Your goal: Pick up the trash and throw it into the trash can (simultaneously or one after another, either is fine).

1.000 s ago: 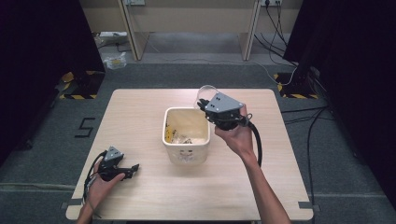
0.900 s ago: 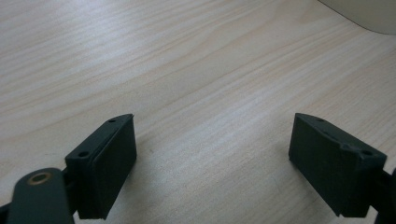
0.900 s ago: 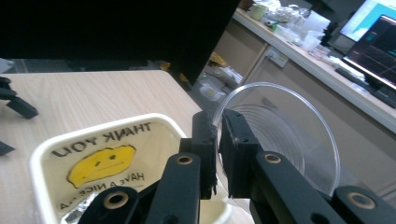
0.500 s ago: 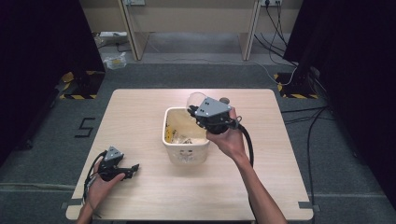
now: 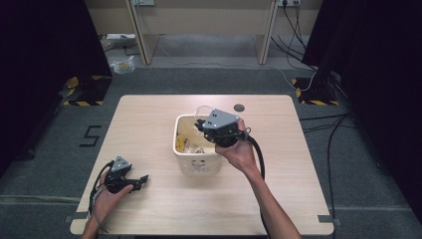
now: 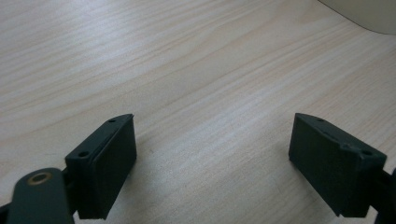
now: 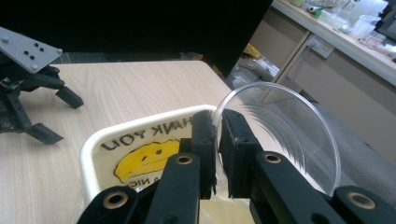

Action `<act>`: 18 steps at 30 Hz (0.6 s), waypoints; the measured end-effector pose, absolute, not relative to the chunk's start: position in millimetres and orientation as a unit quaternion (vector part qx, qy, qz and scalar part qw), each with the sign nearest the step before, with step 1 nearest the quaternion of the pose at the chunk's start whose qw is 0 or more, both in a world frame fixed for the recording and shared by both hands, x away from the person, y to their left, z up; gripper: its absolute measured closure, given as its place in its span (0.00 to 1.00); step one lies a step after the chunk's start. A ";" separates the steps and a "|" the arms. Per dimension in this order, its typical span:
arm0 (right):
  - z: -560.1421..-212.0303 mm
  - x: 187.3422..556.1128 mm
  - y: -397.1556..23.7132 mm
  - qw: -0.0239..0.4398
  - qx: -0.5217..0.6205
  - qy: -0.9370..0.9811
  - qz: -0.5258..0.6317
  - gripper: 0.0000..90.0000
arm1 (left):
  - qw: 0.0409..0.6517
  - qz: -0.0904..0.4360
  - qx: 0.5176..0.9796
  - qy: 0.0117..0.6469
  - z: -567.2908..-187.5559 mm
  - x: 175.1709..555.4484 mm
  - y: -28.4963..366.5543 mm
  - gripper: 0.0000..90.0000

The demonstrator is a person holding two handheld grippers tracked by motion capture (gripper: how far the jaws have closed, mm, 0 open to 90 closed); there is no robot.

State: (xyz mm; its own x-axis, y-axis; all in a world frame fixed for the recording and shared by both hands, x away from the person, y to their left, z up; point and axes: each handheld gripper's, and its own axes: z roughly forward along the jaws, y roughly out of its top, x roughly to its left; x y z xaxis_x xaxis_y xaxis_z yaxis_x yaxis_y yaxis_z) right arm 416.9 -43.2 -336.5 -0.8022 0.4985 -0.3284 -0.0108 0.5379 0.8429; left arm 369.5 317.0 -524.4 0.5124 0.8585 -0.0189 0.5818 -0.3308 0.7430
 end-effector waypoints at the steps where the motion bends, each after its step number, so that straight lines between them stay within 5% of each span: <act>1: -337.7 417.1 -42.6 0.277 0.146 0.832 0.458 0.94 | 0.358 0.193 0.792 0.454 -524.4 369.5 317.0 0.16; 18: -362.3 422.6 -37.0 0.244 0.150 0.853 0.437 0.94 | 0.358 0.193 0.793 0.454 -524.4 369.5 317.0 0.16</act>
